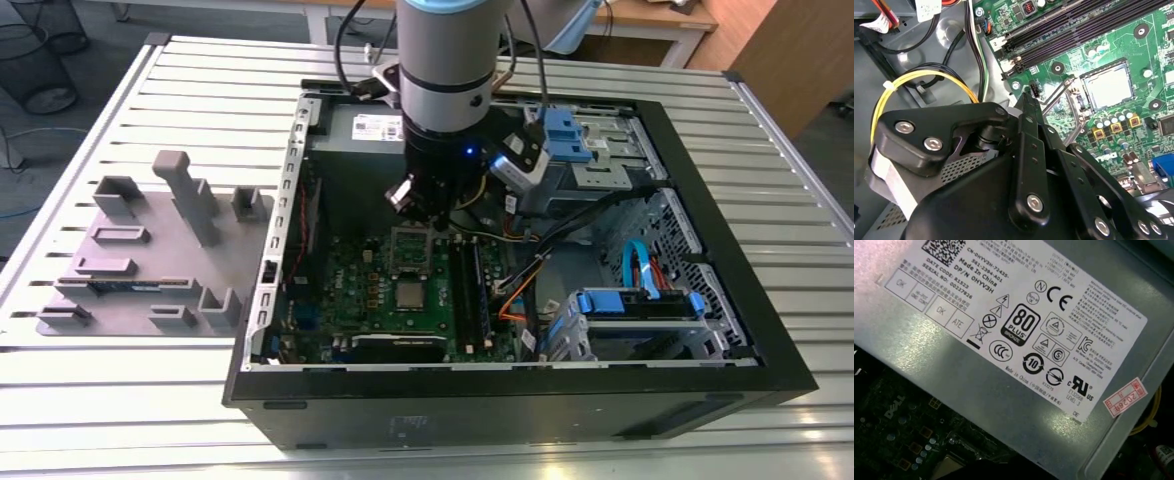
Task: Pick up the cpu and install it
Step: 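Close the cpu cover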
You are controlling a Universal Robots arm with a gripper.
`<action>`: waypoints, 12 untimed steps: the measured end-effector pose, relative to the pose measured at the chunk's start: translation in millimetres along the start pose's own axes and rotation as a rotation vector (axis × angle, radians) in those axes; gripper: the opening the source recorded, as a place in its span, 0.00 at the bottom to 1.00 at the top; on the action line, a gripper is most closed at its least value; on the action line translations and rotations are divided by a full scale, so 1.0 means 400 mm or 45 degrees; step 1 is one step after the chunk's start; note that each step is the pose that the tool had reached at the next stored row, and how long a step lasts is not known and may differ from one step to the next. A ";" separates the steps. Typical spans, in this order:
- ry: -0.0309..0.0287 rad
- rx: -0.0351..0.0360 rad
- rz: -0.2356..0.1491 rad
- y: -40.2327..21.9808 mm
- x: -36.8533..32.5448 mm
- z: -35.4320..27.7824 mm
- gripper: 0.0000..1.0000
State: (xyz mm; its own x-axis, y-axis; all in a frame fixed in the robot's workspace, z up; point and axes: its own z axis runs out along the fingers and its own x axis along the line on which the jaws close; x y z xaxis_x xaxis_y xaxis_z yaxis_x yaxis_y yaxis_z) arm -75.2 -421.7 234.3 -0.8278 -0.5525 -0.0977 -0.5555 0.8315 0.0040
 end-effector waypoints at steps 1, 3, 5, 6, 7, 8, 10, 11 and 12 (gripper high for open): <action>-0.0018 0.0007 -0.005 0.000 0.001 -0.001 0.11; -0.0046 0.0018 -0.015 0.001 0.003 -0.002 0.11; -0.0062 0.0023 -0.021 0.001 0.004 -0.003 0.11; -0.0068 0.0023 -0.023 0.001 0.004 -0.004 0.11; -0.0071 0.0021 -0.025 0.001 0.004 -0.005 0.11; -0.0073 0.0016 -0.026 0.000 0.005 -0.006 0.11; -0.0081 0.0001 -0.028 -0.001 0.006 -0.008 0.11; -0.0088 -0.0005 -0.029 -0.002 0.006 -0.008 0.11; -0.0092 -0.0009 -0.031 -0.003 0.006 -0.009 0.11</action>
State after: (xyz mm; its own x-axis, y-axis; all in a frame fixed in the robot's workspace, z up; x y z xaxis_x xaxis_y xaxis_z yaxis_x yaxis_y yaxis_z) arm -77.1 -424.2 237.5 -0.8136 -0.5718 -0.1050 -0.5752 0.8180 0.0023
